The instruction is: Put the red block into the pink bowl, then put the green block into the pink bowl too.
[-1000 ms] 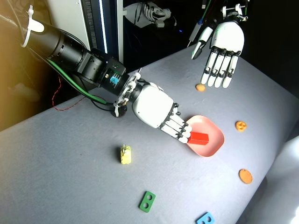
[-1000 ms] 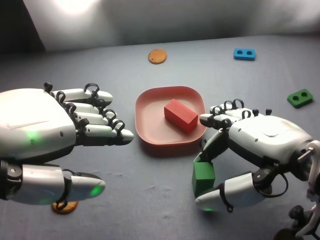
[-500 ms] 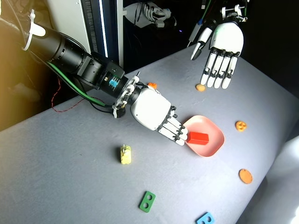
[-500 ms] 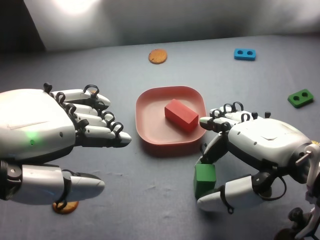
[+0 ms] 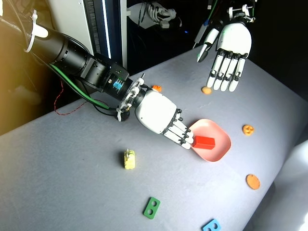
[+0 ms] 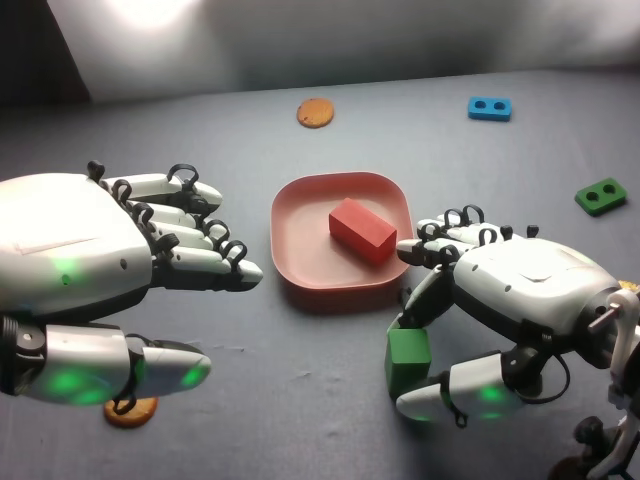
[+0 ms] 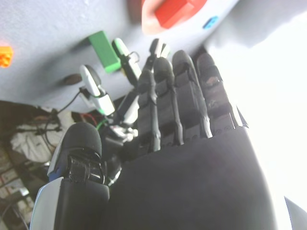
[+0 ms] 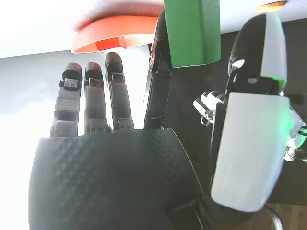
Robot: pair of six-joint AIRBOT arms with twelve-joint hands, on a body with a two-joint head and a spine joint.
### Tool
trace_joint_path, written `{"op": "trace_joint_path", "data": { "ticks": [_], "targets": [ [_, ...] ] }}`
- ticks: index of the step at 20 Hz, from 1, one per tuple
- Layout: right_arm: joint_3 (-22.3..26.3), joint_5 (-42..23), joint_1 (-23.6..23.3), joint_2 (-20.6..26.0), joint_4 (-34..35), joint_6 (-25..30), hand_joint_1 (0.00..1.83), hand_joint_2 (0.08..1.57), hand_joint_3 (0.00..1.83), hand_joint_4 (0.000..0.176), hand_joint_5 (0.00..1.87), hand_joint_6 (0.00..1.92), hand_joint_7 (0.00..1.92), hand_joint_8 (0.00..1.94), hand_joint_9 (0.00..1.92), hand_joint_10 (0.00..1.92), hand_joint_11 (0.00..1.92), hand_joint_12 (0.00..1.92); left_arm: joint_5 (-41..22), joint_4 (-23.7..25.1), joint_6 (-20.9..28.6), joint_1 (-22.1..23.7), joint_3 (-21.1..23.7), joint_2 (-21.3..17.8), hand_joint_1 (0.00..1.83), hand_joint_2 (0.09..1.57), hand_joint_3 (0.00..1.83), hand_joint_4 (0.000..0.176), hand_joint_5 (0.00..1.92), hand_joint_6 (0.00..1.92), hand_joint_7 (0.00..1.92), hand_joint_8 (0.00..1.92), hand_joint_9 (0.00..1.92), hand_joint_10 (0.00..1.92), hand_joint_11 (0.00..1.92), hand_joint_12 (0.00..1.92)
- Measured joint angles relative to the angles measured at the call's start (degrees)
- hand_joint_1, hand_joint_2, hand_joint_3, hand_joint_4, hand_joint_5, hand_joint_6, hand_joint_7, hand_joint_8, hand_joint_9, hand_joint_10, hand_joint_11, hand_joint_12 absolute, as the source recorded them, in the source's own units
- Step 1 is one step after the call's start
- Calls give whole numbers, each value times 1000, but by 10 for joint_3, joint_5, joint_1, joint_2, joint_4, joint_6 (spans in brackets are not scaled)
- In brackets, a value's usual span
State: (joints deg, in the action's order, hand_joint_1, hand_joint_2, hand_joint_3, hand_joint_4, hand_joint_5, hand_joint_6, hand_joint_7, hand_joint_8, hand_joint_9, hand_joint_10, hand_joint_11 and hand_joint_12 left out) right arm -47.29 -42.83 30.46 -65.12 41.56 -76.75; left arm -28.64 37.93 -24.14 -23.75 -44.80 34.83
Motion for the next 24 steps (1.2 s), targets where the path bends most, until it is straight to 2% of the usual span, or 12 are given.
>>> {"op": "trace_joint_path", "data": {
  "ticks": [2,3,6,8,9,10,11,13,15,20,22,24],
  "targets": [
    [0,0,0,0,0,0,994,827,6,98,1105,21,295,5,74,9,0,0,1,0,0,0,0,0,1,1397,0,0,349,1,363,1,296,2,0,280],
    [0,-1,0,0,0,0,1088,935,8,160,1332,187,358,14,107,14,0,0,1,0,0,0,0,0,30,1395,0,0,335,1,347,1,297,2,0,265],
    [0,-2,0,-1,0,1,1113,978,0,176,1316,403,389,12,123,9,0,0,4,1,0,1,0,0,10,1398,1,0,338,5,349,2,302,3,0,281],
    [0,-2,0,-1,0,2,1122,971,0,163,1346,352,405,4,126,4,0,0,6,1,0,4,0,0,5,1397,0,0,341,4,349,1,302,2,0,308],
    [0,-2,0,-1,0,2,1136,968,0,122,1362,326,421,4,134,4,0,0,6,1,0,5,0,0,0,1397,0,0,324,1,330,0,285,0,0,280],
    [0,-2,0,-1,0,2,1136,968,0,122,1362,326,421,4,134,4,0,0,7,1,0,8,0,1,0,1397,0,0,324,1,330,0,285,0,0,280],
    [0,-2,0,-1,-1,4,1148,968,0,79,1372,309,440,5,144,5,0,0,8,1,0,8,0,1,33,1390,0,0,355,6,364,5,307,5,0,365],
    [0,5,-11,-1,-4,7,1155,967,0,47,1376,304,453,5,159,7,0,0,10,3,0,12,0,4,4,1396,2,0,372,7,378,5,304,2,0,352],
    [0,8,-35,1,-8,7,1150,967,0,64,1376,303,462,3,172,7,0,0,10,4,0,15,2,4,4,1401,1,0,363,1,365,1,294,3,0,335],
    [-11,2,-81,4,-24,6,1160,967,0,25,1379,297,493,7,194,9,0,0,14,6,0,19,3,4,0,1397,1,0,372,2,370,2,314,2,0,413],
    [-29,4,-101,-4,-26,2,1150,968,0,61,1375,303,484,2,176,1,0,0,14,6,0,19,3,4,1,1402,2,0,377,5,375,4,312,0,0,428],
    [-56,1,-113,-20,-30,2,1156,969,1,34,1372,308,491,1,185,3,0,0,14,6,0,19,3,4,0,1400,0,0,385,5,379,4,304,4,0,400]
  ]
}}
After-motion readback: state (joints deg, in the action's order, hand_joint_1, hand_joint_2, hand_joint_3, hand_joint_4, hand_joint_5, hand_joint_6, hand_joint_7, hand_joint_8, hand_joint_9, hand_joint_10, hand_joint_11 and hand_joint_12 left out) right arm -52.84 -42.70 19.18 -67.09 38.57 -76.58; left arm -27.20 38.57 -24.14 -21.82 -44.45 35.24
